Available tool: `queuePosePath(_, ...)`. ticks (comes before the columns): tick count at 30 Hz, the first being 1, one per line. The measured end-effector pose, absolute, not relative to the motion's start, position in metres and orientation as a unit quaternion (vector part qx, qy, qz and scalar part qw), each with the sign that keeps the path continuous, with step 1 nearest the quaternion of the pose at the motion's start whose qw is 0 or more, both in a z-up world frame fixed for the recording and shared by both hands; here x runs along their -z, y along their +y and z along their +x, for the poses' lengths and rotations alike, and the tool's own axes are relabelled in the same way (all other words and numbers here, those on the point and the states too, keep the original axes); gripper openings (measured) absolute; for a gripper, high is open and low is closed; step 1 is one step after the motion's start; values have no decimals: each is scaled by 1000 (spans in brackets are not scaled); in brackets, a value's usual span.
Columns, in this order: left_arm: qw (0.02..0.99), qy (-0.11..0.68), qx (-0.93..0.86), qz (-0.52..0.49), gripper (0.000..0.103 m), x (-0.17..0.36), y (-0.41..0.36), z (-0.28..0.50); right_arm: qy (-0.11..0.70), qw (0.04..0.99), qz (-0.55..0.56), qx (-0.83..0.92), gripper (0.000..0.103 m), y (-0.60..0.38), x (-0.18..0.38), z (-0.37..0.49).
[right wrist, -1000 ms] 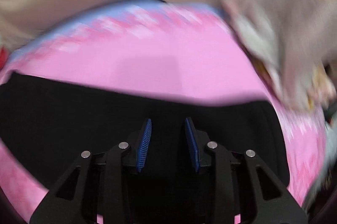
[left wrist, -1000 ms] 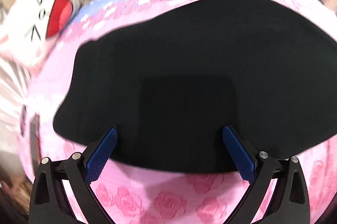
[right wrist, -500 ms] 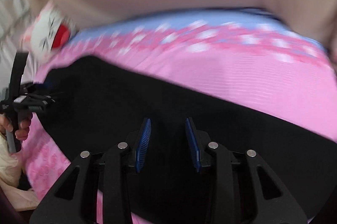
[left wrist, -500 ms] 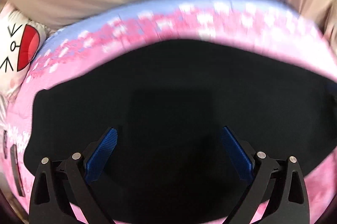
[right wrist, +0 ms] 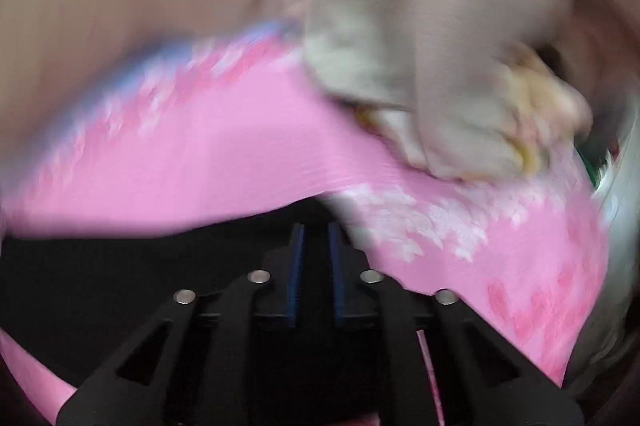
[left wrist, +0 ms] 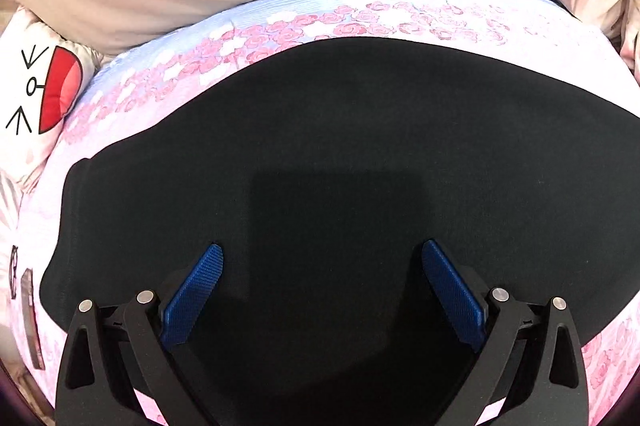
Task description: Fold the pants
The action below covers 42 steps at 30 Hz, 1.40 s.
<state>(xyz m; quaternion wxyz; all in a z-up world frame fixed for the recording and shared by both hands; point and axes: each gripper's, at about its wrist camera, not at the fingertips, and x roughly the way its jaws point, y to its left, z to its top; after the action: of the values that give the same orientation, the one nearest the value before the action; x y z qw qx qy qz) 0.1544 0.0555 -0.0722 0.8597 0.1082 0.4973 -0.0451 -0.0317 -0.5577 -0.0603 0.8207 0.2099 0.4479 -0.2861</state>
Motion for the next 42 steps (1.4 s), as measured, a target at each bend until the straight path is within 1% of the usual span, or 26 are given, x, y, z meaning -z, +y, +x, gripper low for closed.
queuePosePath(1, 859, 499, 44, 105, 98, 72, 57, 154, 438, 826, 196, 296, 17, -552, 50, -37)
queuePosePath(3, 858, 503, 39, 96, 98, 72, 58, 153, 427, 855, 196, 216, 16, -527, 41, -35)
queuePosePath(5, 859, 501, 34, 97, 98, 72, 57, 153, 469, 844, 176, 190, 17, -515, 62, -23)
queuePosePath(6, 860, 500, 31, 99, 98, 72, 57, 152, 495, 828, 167, 201, 12, -521, 76, -21)
queuePosePath(7, 859, 502, 31, 98, 98, 70, 57, 152, 469, 838, 202, 191, 11, -532, 74, -31)
queuePosePath(9, 855, 509, 32, 89, 98, 64, 62, 149, 447, 831, 230, 239, 19, -548, 61, -50)
queuePosePath(11, 860, 503, 24, 81, 98, 57, 70, 142, 421, 842, 221, 255, 20, -546, 38, -71)
queuePosePath(12, 861, 502, 19, 78, 98, 56, 73, 140, 414, 845, 236, 241, 22, -543, 34, -76)
queuePosePath(13, 861, 504, 14, 74, 98, 56, 76, 138, 416, 845, 243, 231, 27, -541, 33, -77)
queuePosePath(15, 856, 513, 11, 60, 98, 58, 78, 136, 438, 841, 224, 224, 65, -537, 39, -73)
queuePosePath(16, 853, 518, 15, 59, 98, 60, 77, 135, 451, 839, 203, 226, 66, -527, 44, -72)
queuePosePath(18, 846, 528, 15, 73, 98, 67, 73, 129, 462, 839, 186, 218, 64, -512, 49, -80)
queuePosePath(19, 845, 529, 15, 82, 98, 71, 71, 126, 465, 838, 187, 216, 54, -505, 54, -80)
queuePosePath(20, 847, 524, 15, 87, 98, 72, 71, 122, 474, 834, 188, 212, 24, -503, 63, -76)
queuePosePath(21, 844, 528, 17, 92, 98, 73, 72, 117, 482, 830, 192, 206, 15, -502, 63, -72)
queuePosePath(22, 838, 537, 22, 93, 98, 72, 74, 114, 480, 833, 191, 198, 12, -496, 59, -72)
queuePosePath(25, 822, 558, 32, 111, 98, 70, 83, 102, 429, 862, 182, 199, 11, -489, 21, -87)
queuePosePath(26, 821, 559, 33, 114, 98, 70, 86, 99, 433, 857, 185, 210, 12, -497, 26, -92)
queuePosePath(27, 819, 561, 37, 114, 98, 71, 88, 97, 458, 842, 194, 210, 17, -506, 42, -93)
queuePosePath(28, 819, 562, 37, 113, 98, 71, 90, 96, 494, 818, 213, 202, 17, -514, 68, -97)
queuePosePath(29, 818, 563, 36, 110, 98, 70, 90, 96, 474, 829, 216, 202, 24, -513, 64, -101)
queuePosePath(32, 817, 565, 31, 109, 98, 67, 88, 95, 444, 843, 197, 230, 30, -508, 34, -108)
queuePosePath(36, 826, 554, 40, 91, 98, 52, 79, 97, 418, 870, 184, 188, 30, -495, 6, -77)
queuePosePath(39, 826, 555, 52, 86, 98, 52, 70, 97, 455, 866, 154, 137, 28, -484, 32, -28)
queuePosePath(41, 809, 575, 48, 115, 98, 68, 64, 95, 507, 838, 110, 169, 24, -498, 72, -1)
queuePosePath(42, 811, 571, 54, 117, 98, 71, 64, 90, 488, 848, 119, 166, 21, -507, 72, 1)
